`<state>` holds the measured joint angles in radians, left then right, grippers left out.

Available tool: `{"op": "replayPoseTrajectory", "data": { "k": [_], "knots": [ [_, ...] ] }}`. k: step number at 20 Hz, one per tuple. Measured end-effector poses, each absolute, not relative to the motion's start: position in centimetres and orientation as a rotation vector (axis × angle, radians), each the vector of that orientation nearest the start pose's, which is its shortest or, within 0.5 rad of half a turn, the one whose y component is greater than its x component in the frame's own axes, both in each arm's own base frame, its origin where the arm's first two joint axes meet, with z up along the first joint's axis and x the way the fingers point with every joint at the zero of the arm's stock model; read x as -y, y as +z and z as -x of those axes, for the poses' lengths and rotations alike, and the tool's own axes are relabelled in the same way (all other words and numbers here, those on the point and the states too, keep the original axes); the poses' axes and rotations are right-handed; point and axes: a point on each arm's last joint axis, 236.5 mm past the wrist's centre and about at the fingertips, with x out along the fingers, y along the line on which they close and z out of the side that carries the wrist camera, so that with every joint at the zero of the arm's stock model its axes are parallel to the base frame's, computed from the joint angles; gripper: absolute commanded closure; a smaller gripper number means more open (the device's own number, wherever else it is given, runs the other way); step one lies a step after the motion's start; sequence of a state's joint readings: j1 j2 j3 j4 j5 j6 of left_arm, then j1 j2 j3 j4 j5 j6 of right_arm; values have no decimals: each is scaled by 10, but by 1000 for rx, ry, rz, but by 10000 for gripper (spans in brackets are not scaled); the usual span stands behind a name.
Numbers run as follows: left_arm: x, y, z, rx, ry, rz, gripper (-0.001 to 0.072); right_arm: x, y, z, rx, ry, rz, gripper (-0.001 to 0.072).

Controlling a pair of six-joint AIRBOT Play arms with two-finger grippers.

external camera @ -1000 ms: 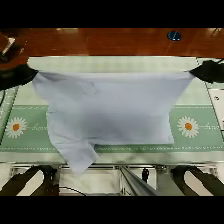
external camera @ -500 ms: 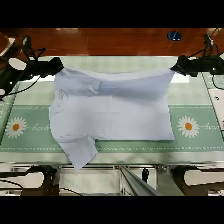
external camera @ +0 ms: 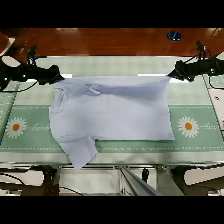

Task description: Fold the shirts.

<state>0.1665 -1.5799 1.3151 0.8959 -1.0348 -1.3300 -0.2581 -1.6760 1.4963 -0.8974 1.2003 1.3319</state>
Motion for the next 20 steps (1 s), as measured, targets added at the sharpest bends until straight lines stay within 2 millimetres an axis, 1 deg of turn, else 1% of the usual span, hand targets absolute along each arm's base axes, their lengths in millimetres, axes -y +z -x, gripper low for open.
{"op": "replayPoseTrajectory", "data": {
  "k": [2, 4, 6, 8, 10, 11, 12, 13, 15, 17, 20],
  "knots": [
    [47, -21, -447, -1252, -316, 527, 691, -12, -7, -467, -1267, 302, -548, 686],
    [42, -36, -423, -1343, -328, 484, 690, -6, -16, -448, -1349, 298, -497, 686],
    [38, -49, -403, -1424, -331, 450, 691, 2, -24, -435, -1408, 280, -456, 686],
    [35, -59, -391, -1471, -329, 435, 690, 6, -30, -428, -1448, 265, -436, 686],
    [34, -66, -385, -1499, -328, 426, 683, 5, -39, -423, -1486, 259, -420, 685],
    [33, -68, -384, -1503, -324, 420, 552, 3, -44, -422, -1499, 260, -414, 651],
    [32, -71, -382, -1514, -322, 414, 281, 1, -49, -422, -1511, 256, -411, 492],
    [31, -72, -380, -1522, -319, 410, 201, -1, -53, -423, -1518, 252, -406, 289],
    [29, -74, -374, -1551, -312, 411, 201, -3, -59, -424, -1531, 224, -406, 302],
    [22, -74, -365, -1589, -276, 404, 201, 4, -62, -420, -1556, 170, -400, 301],
    [3, -63, -351, -1609, -219, 388, 201, 34, -50, -403, -1583, 60, -352, 301]
  ]
}}
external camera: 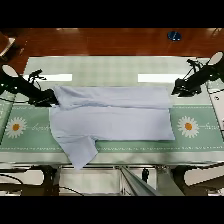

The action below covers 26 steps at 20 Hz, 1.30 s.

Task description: Fold the shirts.

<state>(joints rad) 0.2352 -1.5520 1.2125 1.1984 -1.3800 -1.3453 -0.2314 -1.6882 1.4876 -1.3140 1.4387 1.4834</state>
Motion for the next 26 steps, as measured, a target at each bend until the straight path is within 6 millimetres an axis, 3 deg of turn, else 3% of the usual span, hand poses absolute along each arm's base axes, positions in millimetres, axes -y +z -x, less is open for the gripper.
{"op": "replayPoseTrajectory", "data": {
  "k": [3, 5, 8, 10, 13, 17, 26],
  "knots": [
    [-15, -51, -328, -1591, -161, 411, 201, 60, -27, -381, -1530, -38, -366, 301],
    [-26, -53, -303, -1575, -108, 448, 201, 65, -18, -360, -1475, -67, -396, 302],
    [-38, -69, -255, -1586, 1, 568, 201, 52, -19, -322, -1397, -61, -438, 302],
    [-38, -80, -227, -1598, 46, 669, 201, 32, -28, -298, -1355, -42, -498, 302],
    [-27, -91, -198, -1615, 53, 756, 201, -2, -42, -271, -1322, 19, -603, 302],
    [-3, -104, -171, -1674, 17, 789, 202, -32, -47, -253, -1313, 101, -686, 302],
    [60, -110, -164, -1702, -198, 779, 202, -47, -45, -249, -1295, 150, -737, 302]
  ]
}}
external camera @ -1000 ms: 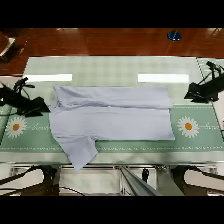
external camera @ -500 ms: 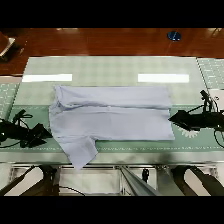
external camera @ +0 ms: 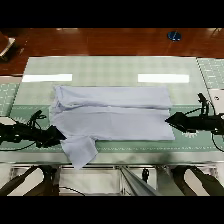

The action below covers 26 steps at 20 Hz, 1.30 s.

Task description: Fold the shirts.

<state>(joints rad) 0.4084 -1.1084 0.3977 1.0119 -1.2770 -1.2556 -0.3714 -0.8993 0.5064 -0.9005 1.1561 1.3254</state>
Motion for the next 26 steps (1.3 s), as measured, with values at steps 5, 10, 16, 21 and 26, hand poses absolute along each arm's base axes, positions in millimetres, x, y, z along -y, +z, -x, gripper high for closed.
{"op": "replayPoseTrajectory", "data": {
  "k": [5, 10, 16, 21, 26],
  "knots": [
    [74, -117, -158, -1733, -260, 677, 687, -28, -51, -252, -1279, 70, -729, 302],
    [80, -118, -161, -1721, -275, 659, 690, 8, -75, -206, -1457, -103, -649, 302],
    [82, -118, -163, -1716, -277, 658, 690, 3, -84, -180, -1592, -106, -673, 302],
    [81, -118, -163, -1714, -276, 659, 690, -8, -98, -184, -1636, -65, -740, 302],
    [81, -118, -164, -1710, -274, 658, 690, -30, -106, -205, -1615, 17, -829, 448]
  ]
}}
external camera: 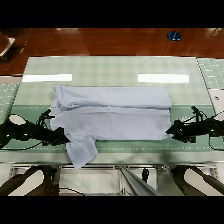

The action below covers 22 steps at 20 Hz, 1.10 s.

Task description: Fold the shirts.

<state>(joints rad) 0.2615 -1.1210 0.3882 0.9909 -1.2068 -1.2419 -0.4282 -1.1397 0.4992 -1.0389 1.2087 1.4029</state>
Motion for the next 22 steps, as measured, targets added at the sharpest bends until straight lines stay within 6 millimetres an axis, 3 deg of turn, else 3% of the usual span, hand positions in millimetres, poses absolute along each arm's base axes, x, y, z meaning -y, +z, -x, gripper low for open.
{"op": "replayPoseTrajectory", "data": {
  "k": [1, 2, 6, 9, 14, 18, 22],
  "knots": [
    [81, -118, -164, -1710, -274, 659, 690, -33, -109, -210, -1603, 32, -814, 630],
    [81, -118, -164, -1710, -274, 658, 690, -34, -110, -218, -1583, 42, -794, 685],
    [78, -116, -174, -1685, -270, 646, 690, -47, -91, -250, -1521, 154, -720, 686],
    [67, -104, -212, -1568, -248, 633, 690, -46, -71, -272, -1473, 192, -675, 686],
    [65, -55, -296, -1314, -254, 765, 690, -34, -42, -318, -1343, 161, -664, 686],
    [61, -26, -357, -1171, -257, 833, 690, -29, -31, -349, -1287, 158, -688, 685],
    [58, -19, -402, -1126, -269, 861, 690, -29, -28, -383, -1250, 175, -741, 686]
  ]
}}
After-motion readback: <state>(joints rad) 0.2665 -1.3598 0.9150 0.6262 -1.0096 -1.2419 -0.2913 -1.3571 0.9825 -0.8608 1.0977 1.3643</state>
